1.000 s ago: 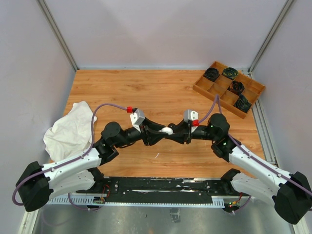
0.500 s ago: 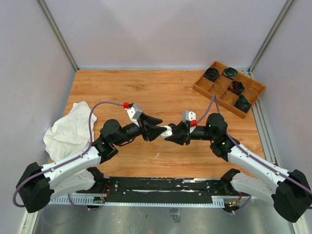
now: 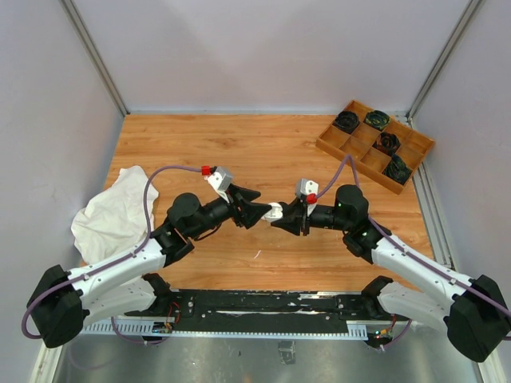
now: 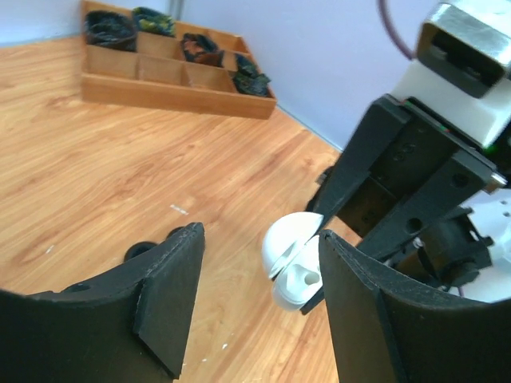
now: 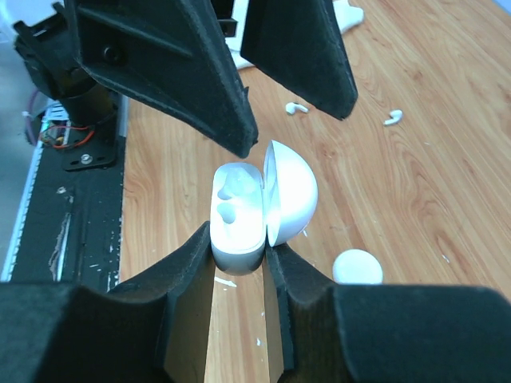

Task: Insert the wireless bluetooth earbuds into the charging case
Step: Open the charging case.

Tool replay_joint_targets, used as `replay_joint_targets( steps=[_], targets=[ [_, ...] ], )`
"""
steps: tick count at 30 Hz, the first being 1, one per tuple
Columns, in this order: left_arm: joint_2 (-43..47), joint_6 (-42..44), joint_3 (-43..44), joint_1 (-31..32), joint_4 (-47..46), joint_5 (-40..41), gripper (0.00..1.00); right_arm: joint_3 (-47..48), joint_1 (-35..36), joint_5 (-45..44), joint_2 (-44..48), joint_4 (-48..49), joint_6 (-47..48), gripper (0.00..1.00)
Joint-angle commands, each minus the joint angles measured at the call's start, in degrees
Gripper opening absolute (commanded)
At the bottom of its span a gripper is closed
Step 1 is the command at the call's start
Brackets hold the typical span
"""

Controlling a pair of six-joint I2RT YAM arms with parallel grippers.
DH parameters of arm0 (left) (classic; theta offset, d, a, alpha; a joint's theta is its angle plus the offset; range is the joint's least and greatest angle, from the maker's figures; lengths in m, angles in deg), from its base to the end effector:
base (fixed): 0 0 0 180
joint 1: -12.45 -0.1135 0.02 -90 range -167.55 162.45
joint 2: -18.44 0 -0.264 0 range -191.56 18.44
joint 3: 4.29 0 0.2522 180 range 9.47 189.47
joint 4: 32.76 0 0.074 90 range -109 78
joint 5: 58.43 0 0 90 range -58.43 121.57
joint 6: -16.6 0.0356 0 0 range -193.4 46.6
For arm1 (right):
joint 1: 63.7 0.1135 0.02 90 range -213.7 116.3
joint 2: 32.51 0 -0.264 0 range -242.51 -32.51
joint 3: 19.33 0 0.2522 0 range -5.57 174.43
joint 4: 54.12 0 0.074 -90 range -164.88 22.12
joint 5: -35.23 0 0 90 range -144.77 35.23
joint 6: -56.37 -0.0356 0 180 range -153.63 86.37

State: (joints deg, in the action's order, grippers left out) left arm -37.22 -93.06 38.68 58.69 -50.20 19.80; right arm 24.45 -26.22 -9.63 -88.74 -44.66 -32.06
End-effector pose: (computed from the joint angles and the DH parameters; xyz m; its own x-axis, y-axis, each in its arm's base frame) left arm 0.1508 -0.1680 0.2851 -0.2312 -0.2347 -0.9442 0.8175 0.4792 -0.3194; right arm 0.1580 0.1530 0.2734 -0.0142 -0.0353 -0.9993 -0.9917 0.1281 0.0096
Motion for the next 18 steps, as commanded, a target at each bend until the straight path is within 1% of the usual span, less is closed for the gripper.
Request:
replay_joint_targets(
  steps=[1,5,9,14,18],
  targets=[
    [0.24,-0.70,2.84,-0.36,6.59,10.84,0.64,-0.82,-0.66,-6.84,-0.36,-0.67,1.82,0.01],
    [-1.56,-3.03,5.25,-0.51,15.43,22.93,0.64,-2.09,-0.70,-11.48,-1.84,0.54,2.17,0.01],
    [-3.82,-5.56,7.79,-1.36,25.57,32.15,0.64,-3.55,-0.66,-14.21,-2.65,1.99,2.05,0.01],
    [-6.01,-11.59,8.88,-5.93,35.70,36.22,0.64,-5.34,-0.70,-18.32,-2.57,3.53,2.10,0.01],
    [-7.44,-14.48,8.40,-9.82,39.68,37.68,0.64,-6.26,-0.69,-20.84,-2.85,4.72,2.28,0.01]
  ],
)
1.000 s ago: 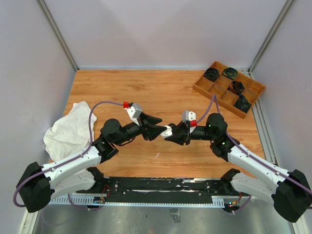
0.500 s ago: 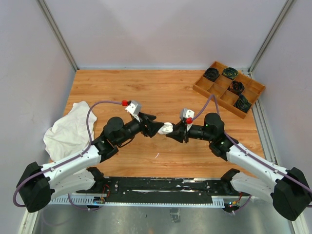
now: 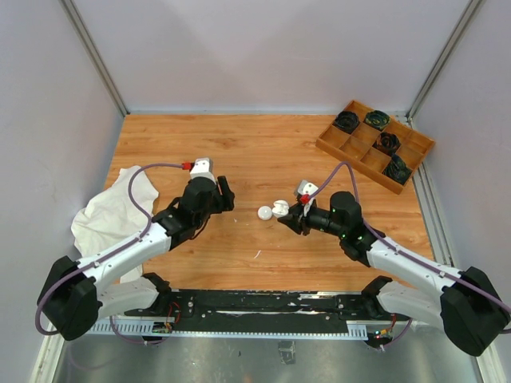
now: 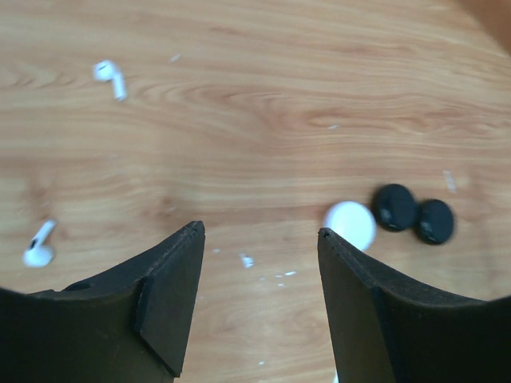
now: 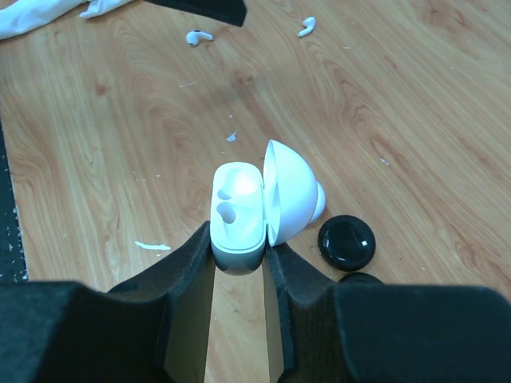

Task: Insert the wireless bluetooth earbuds into the charging case
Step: Open the charging case, then pick up the earbud from the center of the board.

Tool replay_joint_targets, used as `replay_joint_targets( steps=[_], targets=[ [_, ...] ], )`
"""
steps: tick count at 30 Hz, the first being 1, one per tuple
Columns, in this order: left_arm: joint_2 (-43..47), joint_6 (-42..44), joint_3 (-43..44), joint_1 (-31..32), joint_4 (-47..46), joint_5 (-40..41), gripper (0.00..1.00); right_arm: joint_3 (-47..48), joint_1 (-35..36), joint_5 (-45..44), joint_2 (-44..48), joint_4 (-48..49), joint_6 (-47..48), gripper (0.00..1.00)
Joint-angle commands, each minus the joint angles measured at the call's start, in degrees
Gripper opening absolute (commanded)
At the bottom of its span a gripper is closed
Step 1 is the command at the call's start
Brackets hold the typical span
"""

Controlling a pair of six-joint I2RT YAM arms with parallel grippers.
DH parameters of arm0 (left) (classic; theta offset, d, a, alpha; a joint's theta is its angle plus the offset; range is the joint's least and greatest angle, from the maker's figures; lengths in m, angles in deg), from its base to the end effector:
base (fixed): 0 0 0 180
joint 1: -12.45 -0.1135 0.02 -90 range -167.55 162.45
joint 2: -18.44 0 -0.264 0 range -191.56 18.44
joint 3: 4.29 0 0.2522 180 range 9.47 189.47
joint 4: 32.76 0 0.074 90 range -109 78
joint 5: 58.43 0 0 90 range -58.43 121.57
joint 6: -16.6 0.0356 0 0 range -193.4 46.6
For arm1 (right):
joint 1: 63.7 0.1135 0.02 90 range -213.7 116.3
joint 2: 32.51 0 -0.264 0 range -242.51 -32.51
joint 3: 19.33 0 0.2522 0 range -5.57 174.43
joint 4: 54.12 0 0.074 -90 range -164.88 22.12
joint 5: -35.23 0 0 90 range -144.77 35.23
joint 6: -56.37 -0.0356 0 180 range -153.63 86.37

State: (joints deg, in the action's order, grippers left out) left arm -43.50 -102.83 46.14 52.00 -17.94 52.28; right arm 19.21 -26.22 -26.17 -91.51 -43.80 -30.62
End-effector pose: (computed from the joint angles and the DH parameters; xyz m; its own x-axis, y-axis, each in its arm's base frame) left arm 0.1924 -0.1425 0.2486 -0.4704 -0.2076 -0.8577 0.1378 0.9427 -0.3038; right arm 0.1673 0.1498 0.2331 -0.0918 -0.1285 -0.9874 -0.9143 0.4038 0.0325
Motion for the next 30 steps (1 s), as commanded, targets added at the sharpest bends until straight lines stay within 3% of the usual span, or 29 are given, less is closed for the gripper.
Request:
replay_joint_targets(
  steps=[1,15,30],
  targets=[
    [-1.62,-4.90,0.80,-4.43,7.64,5.03,0.64,-1.26,-0.65,-4.96,-0.27,4.15,0.86,0.01],
    [-15.13,-4.59,5.49,-19.81,3.55,-0.24,0.61,-1.48,-0.66,-6.78,-2.29,4.83,1.30,0.01],
    [-24.86,-7.30,7.38,-21.89,8.45,1.92,0.60,-1.40,-0.65,-7.07,-2.15,4.43,1.56,0.01]
  ],
)
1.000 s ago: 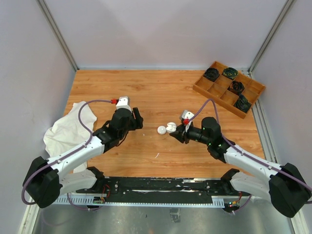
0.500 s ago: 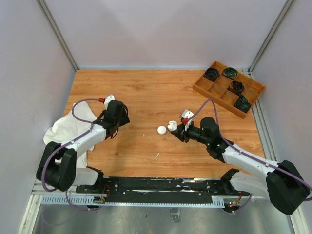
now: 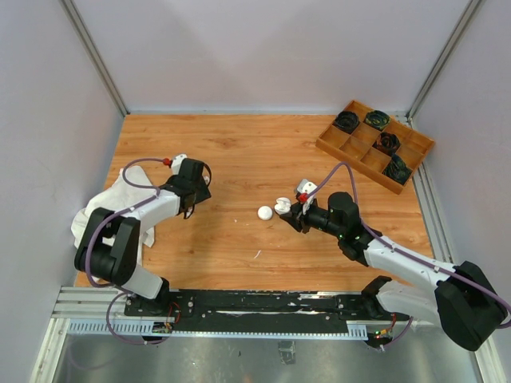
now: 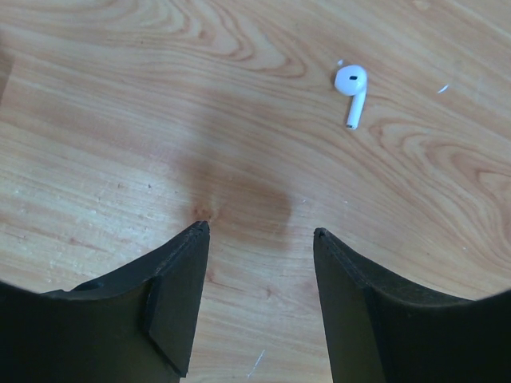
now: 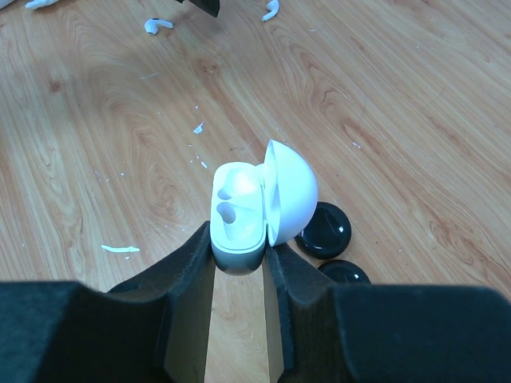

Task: Insert the wireless bluetooth earbuds into the charging case
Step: Pick up the earbud from the center of the board.

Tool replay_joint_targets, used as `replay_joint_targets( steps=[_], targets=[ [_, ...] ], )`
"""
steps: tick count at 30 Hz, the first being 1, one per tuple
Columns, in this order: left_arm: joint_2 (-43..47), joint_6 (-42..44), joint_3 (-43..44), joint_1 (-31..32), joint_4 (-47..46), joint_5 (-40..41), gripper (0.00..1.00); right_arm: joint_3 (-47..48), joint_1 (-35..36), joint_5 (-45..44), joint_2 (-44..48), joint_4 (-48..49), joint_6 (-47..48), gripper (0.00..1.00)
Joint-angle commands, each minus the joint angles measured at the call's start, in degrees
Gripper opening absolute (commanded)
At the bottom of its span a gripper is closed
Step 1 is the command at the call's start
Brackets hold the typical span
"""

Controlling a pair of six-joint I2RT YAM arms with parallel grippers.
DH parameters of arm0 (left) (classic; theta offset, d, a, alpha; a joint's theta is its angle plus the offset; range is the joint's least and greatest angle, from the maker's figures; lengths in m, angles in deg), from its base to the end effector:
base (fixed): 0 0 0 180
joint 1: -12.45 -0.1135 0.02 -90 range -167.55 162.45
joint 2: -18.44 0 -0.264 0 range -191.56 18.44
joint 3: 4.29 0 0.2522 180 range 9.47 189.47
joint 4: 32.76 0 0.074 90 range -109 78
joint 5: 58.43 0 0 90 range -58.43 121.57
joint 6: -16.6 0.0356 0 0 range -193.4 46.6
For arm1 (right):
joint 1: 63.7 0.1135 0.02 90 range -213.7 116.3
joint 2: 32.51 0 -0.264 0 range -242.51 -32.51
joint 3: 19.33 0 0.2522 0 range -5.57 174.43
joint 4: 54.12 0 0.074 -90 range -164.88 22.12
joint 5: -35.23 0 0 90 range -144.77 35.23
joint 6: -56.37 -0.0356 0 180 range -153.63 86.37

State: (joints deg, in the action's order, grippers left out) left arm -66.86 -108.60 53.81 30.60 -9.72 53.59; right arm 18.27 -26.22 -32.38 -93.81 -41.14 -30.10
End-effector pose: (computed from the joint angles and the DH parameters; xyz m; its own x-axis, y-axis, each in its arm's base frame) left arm 0.2808 -0.0780 0.1791 -0.6320 -0.3552 -0.6888 -0.3713 0.9189 -0.1332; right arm 0.1736 0.1502 0.2238 -0.0944 -0.1441 -0.9850 -0.8671 0.4981 0.0102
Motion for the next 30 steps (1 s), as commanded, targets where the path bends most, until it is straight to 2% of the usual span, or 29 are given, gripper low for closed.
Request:
replay_joint_targets(
  steps=[1,12,19,30],
  targets=[
    [-1.98,-1.52,-0.42,-0.52,0.03,0.28,0.60,-0.39,-0.66,-0.85,0.24,1.82,1.04,0.01],
    [-5.83,-2.62,-0.76,-0.52,3.13,-0.31,0.60,-0.45,-0.66,-1.04,0.51,1.38,1.13,0.01],
    [-3.92,-3.39,-2.69,-0.49,3.89,-5.83,0.60,-0.43,-0.66,-1.28,0.83,1.18,1.17,0.01],
    [1.32,-4.54,-5.50,-0.50,6.62,-8.39,0.61,-0.65,-0.70,-1.56,1.87,0.96,1.22,0.01]
  ],
)
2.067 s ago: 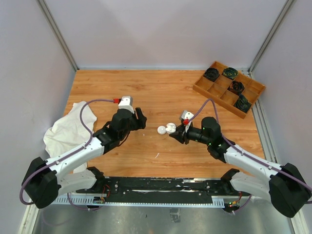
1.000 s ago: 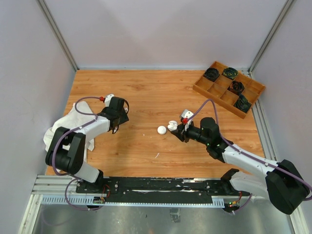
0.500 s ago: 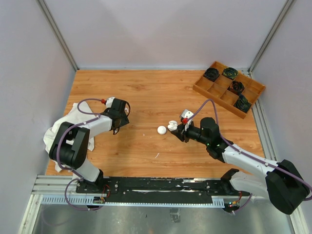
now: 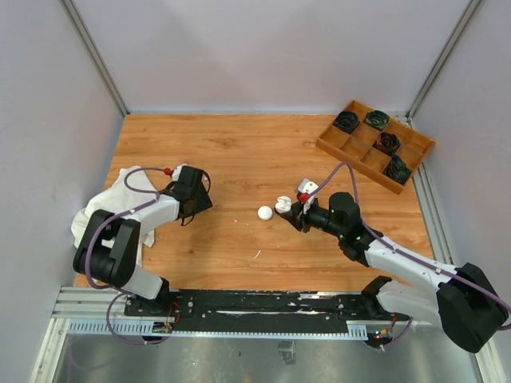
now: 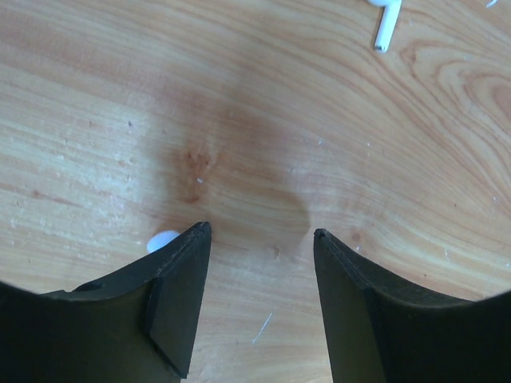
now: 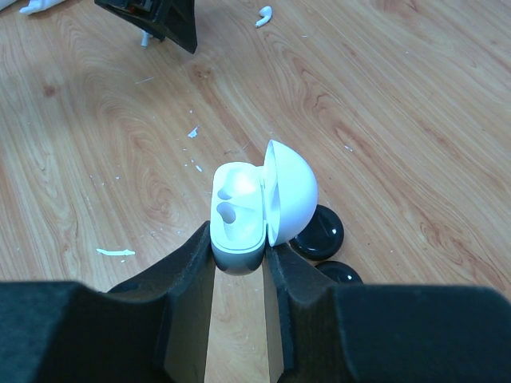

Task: Insert the wireless bluetooth earbuds into the charging case
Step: Pick up the earbud from the center of the board.

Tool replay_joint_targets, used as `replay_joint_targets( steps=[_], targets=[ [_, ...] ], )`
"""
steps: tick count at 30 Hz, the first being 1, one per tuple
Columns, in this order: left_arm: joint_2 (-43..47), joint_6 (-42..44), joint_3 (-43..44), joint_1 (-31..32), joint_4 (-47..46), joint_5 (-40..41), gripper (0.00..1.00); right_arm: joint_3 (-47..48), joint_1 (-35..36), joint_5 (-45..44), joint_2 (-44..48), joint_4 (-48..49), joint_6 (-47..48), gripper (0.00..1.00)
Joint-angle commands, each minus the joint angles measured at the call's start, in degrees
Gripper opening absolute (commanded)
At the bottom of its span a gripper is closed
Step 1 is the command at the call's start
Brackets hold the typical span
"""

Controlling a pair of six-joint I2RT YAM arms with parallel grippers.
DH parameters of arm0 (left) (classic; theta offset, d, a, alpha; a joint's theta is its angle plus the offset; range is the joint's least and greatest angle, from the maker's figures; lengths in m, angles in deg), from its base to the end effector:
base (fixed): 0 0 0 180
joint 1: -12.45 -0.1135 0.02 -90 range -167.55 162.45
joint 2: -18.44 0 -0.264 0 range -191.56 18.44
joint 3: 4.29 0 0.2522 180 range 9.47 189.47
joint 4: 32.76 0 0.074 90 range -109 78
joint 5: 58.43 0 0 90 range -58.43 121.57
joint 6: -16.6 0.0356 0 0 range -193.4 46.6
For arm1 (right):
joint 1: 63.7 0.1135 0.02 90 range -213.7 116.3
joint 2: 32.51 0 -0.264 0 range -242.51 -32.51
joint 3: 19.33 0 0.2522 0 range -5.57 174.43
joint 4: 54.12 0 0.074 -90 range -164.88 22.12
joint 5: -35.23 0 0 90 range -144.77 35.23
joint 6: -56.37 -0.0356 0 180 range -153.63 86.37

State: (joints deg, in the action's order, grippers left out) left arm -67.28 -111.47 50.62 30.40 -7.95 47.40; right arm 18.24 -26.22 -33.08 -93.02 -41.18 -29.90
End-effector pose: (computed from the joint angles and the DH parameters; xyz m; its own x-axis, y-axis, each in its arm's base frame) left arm 0.2675 -0.0764 0.1582 -0.7106 -0.3934 -0.5834 -0.3661 0.9147 -0.1710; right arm 0.1727 0.1490 0.2264 -0.0819 -0.1390 -0.9869 -0.8614 0.5079 0.0000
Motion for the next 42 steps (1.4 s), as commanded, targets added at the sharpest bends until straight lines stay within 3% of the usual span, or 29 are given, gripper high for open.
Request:
replay_joint_targets(
  steps=[1,12,17,31,42],
  targets=[
    [2.24,-1.82,-2.64,-0.29,5.06,-2.02,0.61,-0.66,-0.65,-0.80,1.03,0.96,1.02,0.01],
    [8.53,-1.06,-0.33,-0.29,8.84,-2.91,0.61,-0.60,-0.72,-1.03,0.84,0.86,1.10,0.01],
    [9.71,1.45,2.02,-0.43,12.32,0.88,0.60,-0.61,-0.65,-1.04,0.84,0.89,1.19,0.01],
    [1.38,7.03,5.28,-6.94,13.51,-3.31,0.54,-0.60,-0.66,-0.64,1.13,0.89,1.10,0.01],
    [-2.28,6.72,6.55,-7.59,13.51,-2.98,0.41,-0.54,-0.66,-0.45,1.10,0.93,0.93,0.01]
  ],
)
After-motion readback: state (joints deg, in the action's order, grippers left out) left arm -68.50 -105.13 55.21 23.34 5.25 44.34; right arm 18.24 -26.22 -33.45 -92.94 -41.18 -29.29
